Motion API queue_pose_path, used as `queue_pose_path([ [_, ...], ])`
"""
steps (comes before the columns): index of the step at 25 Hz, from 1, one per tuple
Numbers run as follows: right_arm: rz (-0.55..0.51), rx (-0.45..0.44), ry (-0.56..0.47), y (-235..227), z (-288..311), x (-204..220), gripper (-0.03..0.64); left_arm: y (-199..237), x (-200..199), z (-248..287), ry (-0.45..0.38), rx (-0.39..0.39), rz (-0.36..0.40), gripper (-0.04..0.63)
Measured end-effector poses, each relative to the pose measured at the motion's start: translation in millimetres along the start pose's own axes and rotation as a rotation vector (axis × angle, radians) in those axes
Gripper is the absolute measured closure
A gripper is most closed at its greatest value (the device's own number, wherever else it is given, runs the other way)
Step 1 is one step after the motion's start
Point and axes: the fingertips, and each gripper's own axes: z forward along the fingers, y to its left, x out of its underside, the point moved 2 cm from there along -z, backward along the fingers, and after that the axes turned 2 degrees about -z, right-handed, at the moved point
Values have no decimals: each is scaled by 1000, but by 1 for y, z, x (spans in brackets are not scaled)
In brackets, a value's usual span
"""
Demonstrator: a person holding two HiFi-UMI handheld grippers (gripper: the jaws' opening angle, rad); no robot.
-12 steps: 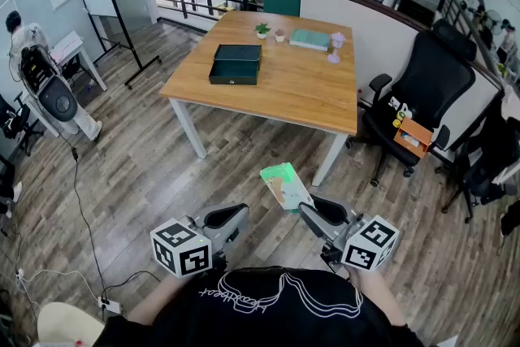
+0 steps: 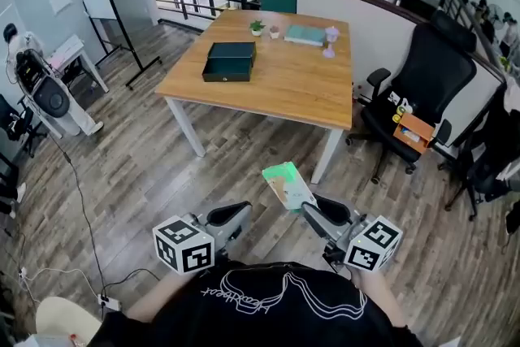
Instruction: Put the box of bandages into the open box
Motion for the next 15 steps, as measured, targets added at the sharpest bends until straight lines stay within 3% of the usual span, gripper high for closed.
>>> queue_pose_path([
  [5, 5, -3, 7, -3, -10, 4, 502, -11, 7, 12, 13, 10, -10, 595],
  [15, 18, -12, 31, -29, 6, 8, 502, 14, 5, 23, 11, -15, -21, 595],
])
